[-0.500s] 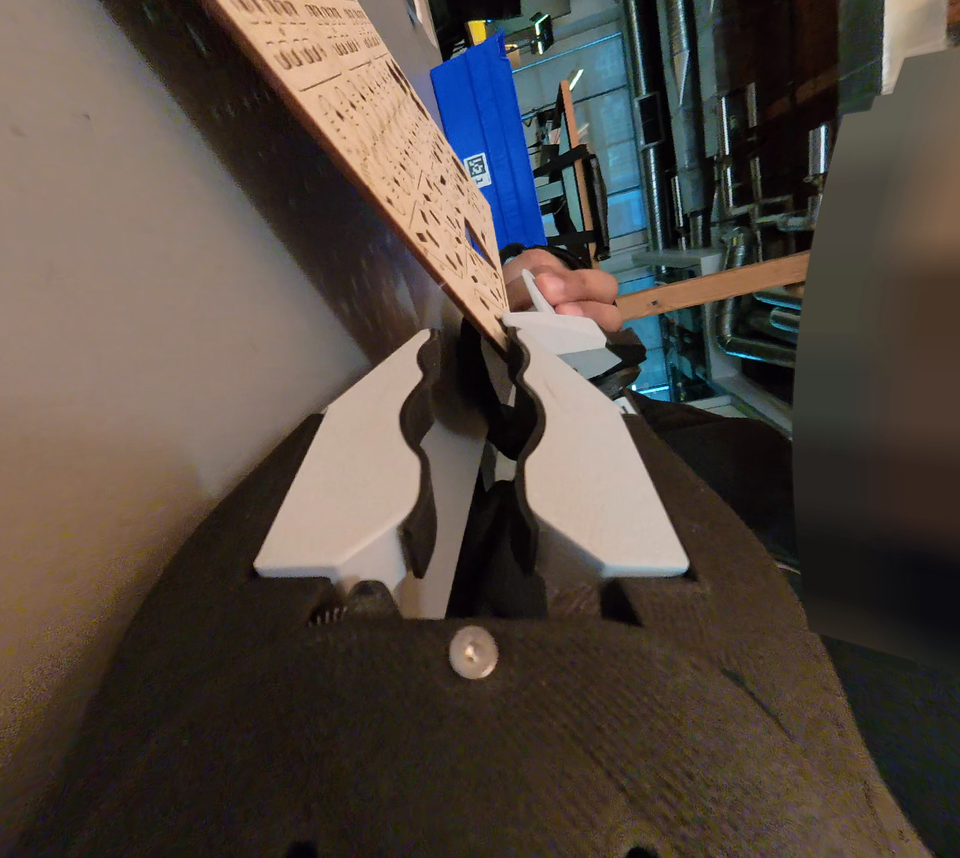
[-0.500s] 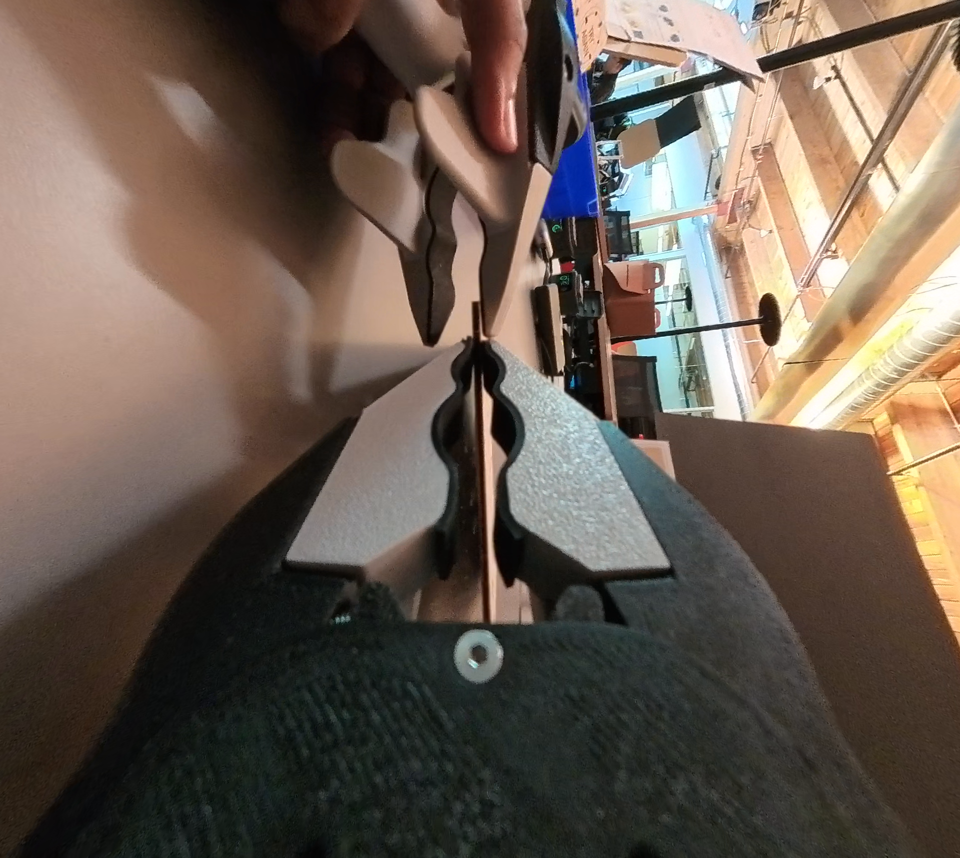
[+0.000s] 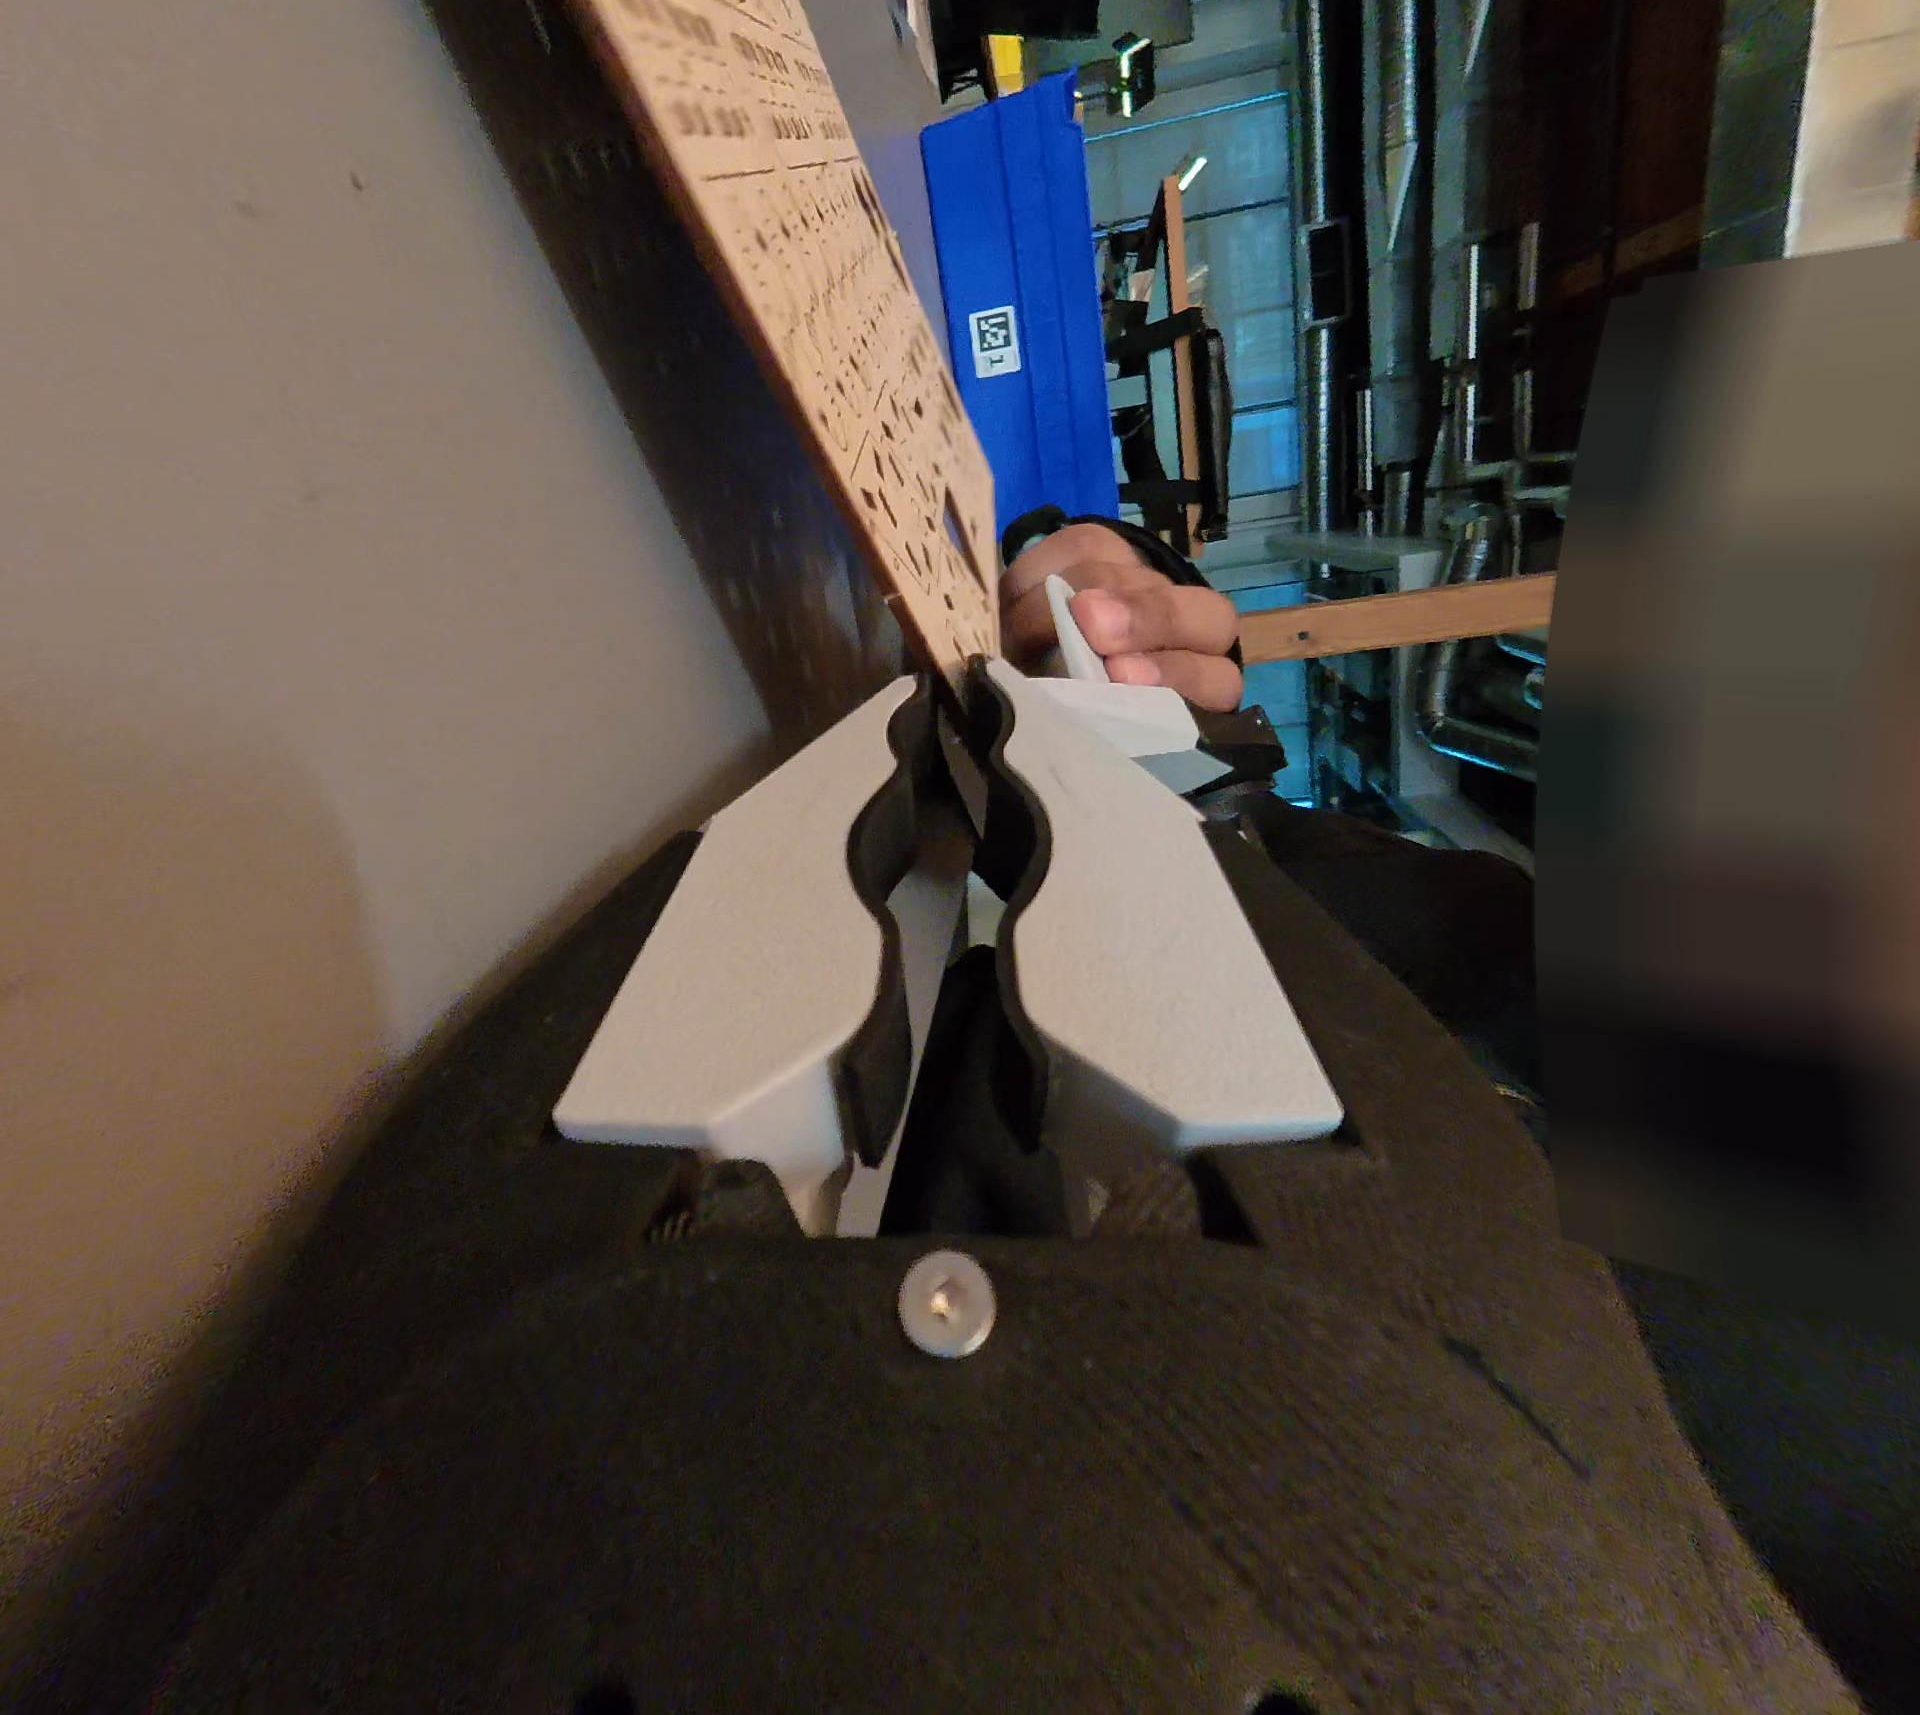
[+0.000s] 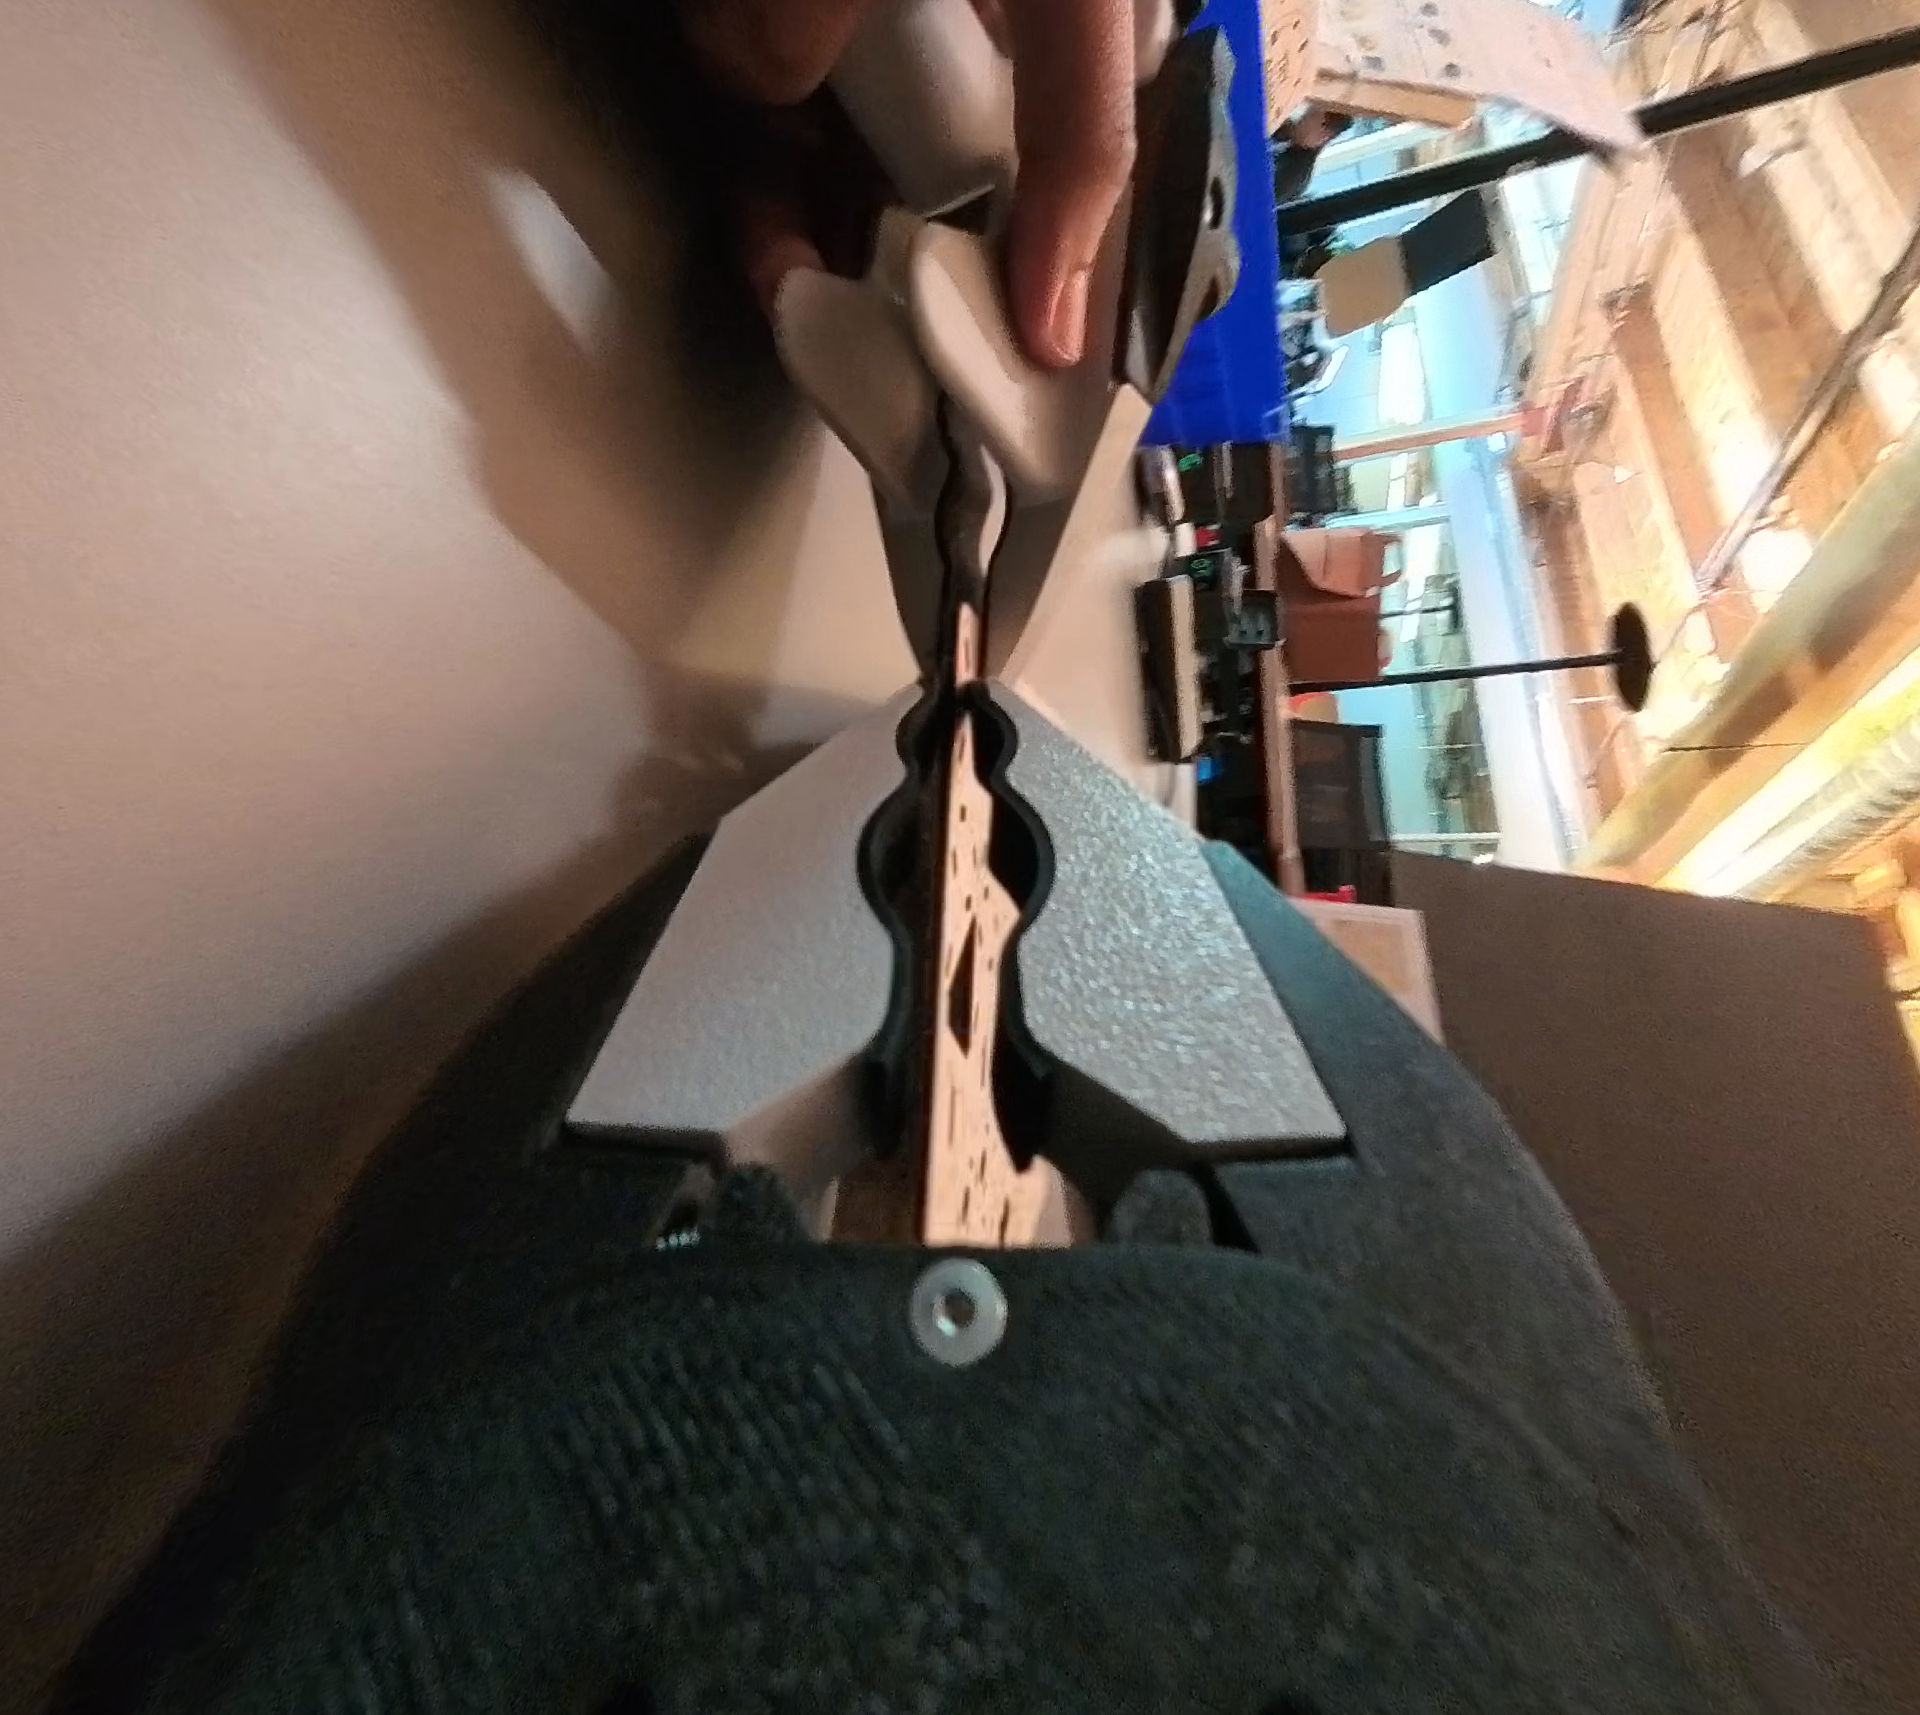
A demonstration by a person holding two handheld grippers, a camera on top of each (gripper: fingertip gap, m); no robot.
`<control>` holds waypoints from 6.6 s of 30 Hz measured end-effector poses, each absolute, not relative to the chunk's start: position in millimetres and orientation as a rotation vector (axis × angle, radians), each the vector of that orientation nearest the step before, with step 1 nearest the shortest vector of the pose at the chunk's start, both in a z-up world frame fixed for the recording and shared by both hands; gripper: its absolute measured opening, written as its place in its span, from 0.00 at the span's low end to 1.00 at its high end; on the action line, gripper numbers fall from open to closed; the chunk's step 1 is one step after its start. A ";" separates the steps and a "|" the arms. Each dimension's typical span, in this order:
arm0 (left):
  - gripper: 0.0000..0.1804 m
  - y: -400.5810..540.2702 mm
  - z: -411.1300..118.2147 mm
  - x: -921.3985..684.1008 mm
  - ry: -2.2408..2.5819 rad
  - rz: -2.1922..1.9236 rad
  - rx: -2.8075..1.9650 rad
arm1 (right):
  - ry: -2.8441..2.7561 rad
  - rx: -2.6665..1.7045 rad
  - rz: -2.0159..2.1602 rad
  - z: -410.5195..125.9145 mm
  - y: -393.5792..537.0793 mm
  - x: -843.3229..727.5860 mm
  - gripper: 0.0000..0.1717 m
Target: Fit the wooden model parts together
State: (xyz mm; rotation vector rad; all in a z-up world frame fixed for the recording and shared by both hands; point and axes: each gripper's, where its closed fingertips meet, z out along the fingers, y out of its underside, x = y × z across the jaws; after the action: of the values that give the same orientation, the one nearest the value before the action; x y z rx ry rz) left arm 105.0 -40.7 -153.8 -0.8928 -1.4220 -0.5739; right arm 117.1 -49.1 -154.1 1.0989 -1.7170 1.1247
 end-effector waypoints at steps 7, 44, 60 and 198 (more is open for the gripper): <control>0.01 -43.6 -161.2 102.6 -1.468 -0.458 -0.927 | -1.961 0.987 1.147 -168.7 -51.0 115.3 0.09; 0.03 -67.3 -134.9 93.2 -1.441 -0.002 -0.605 | -3.063 -1.132 2.271 -142.2 -36.4 122.8 0.18; 0.06 -42.6 -129.3 118.2 -1.366 -0.151 -0.499 | -3.251 -0.916 2.356 -129.6 -60.2 115.9 0.08; 0.00 -48.9 -110.6 94.7 -1.278 0.068 -0.559 | -2.961 -0.599 2.537 -113.1 -57.9 96.6 0.03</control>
State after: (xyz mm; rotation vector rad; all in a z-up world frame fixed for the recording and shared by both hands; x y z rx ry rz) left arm 94.7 -48.9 -110.6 -0.5586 -1.2784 0.0676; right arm 96.6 -57.9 -113.1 -0.5995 -2.9605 2.5368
